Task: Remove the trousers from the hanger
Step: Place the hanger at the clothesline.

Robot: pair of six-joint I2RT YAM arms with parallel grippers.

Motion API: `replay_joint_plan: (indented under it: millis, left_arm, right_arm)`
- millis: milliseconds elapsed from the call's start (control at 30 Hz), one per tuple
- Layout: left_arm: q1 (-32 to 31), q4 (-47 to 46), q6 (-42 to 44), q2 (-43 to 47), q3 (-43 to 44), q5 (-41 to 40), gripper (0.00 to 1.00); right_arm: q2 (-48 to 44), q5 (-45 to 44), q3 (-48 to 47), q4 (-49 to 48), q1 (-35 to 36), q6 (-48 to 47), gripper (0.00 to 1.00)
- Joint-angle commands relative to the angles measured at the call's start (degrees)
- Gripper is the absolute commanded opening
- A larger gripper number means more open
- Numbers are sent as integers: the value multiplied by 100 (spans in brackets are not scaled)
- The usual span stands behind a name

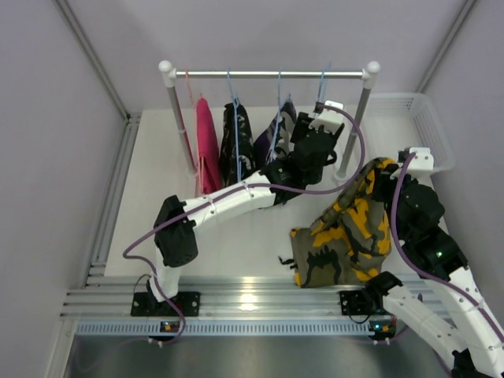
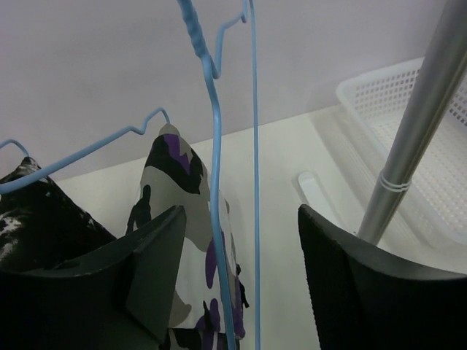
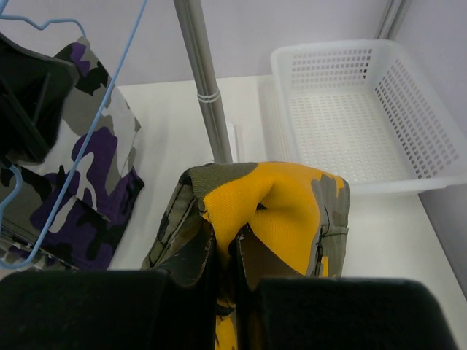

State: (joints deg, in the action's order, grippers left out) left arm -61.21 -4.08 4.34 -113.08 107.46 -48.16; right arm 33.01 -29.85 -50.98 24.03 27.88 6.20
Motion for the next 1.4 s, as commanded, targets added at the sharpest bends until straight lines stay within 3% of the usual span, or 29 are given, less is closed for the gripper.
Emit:
replay_joint_plan:
  millis: [0,200,400,700,900,1033,1367]
  left_arm:
    - [-93,-111,-30,225,3,-123,70]
    - [-189,-164,85,321,-32,-202,90]
    - [-312,-278,295,479,-128,-396,99]
    - [-620,-435,655,866,-243,-799,99]
    - [-1094,-893,1446,1366,-611,-1353,99]
    - [-1437,-1192,1693,2085,-1130,-1652,99]
    - [-1763,-639,1210,3432,-2211,-1792,99]
  right_arm:
    - [-128,14,-17,-531,-55,48,0]
    - [-146,14,-26,-522,-63,31,0]
    - [-146,14,-96,-514,-63,13,0]
    - [-190,14,-193,-408,-63,13,0]
    - [-286,-30,-570,-172,-63,-66,0]
    - [-269,-267,-1367,206,-54,-355,0]
    - [599,-628,-3426,840,-63,-1190,0]
